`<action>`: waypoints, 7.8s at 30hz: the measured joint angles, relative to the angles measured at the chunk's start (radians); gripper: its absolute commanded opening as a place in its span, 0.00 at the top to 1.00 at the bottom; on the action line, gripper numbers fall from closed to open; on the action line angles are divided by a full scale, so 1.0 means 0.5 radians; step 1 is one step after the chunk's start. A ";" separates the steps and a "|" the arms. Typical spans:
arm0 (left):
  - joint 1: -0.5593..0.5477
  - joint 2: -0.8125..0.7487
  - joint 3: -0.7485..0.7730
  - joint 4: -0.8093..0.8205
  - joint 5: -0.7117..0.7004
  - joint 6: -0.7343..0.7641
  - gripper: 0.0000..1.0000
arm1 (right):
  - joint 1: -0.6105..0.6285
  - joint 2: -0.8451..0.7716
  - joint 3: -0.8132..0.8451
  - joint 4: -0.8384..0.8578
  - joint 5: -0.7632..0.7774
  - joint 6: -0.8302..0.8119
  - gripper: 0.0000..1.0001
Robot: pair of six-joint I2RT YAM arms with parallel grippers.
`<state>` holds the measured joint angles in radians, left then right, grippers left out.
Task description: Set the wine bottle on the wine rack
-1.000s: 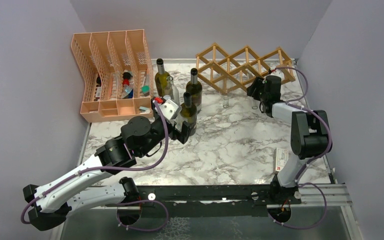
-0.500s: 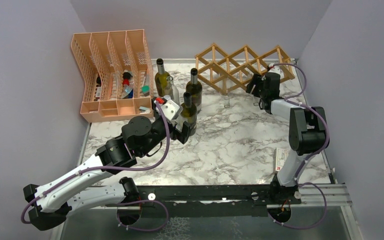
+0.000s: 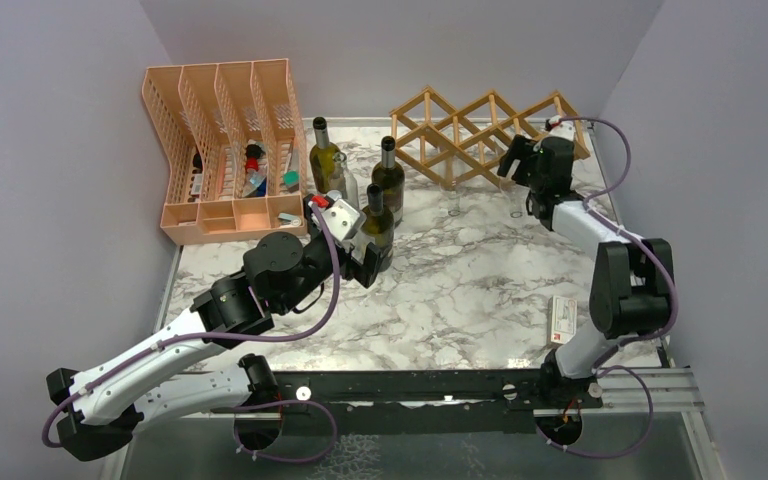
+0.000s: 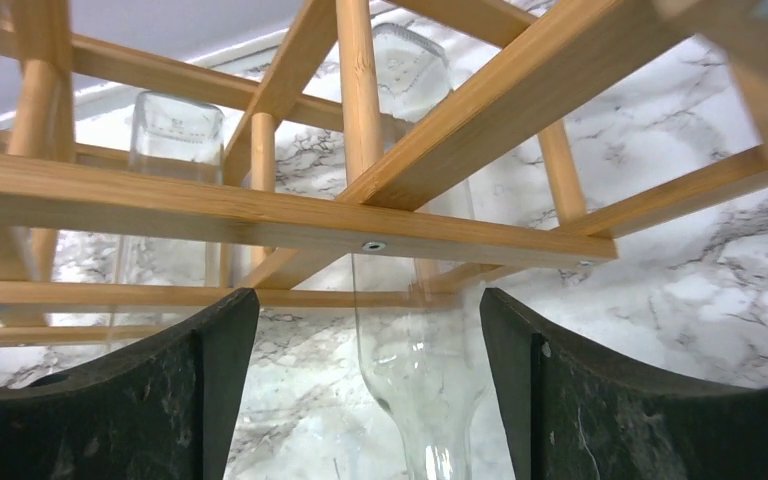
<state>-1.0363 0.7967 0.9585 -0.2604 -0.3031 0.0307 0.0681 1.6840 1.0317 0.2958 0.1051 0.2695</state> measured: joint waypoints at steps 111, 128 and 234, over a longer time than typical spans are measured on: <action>0.000 0.105 0.079 0.025 -0.391 -0.092 0.01 | 0.179 -0.752 -0.102 -1.238 -0.359 0.069 0.52; 0.000 0.056 0.197 0.083 -0.957 -0.190 0.01 | 1.300 -0.760 0.391 -1.205 -0.626 -0.216 0.34; -0.009 0.637 -0.679 1.287 1.212 1.395 1.00 | 1.553 -1.687 0.735 -1.871 -0.681 -0.378 0.26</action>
<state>-1.0409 1.1152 0.6189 0.3832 0.3027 0.7284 0.8444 0.8406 1.3991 -0.6395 -0.2356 0.0807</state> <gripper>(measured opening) 0.800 0.736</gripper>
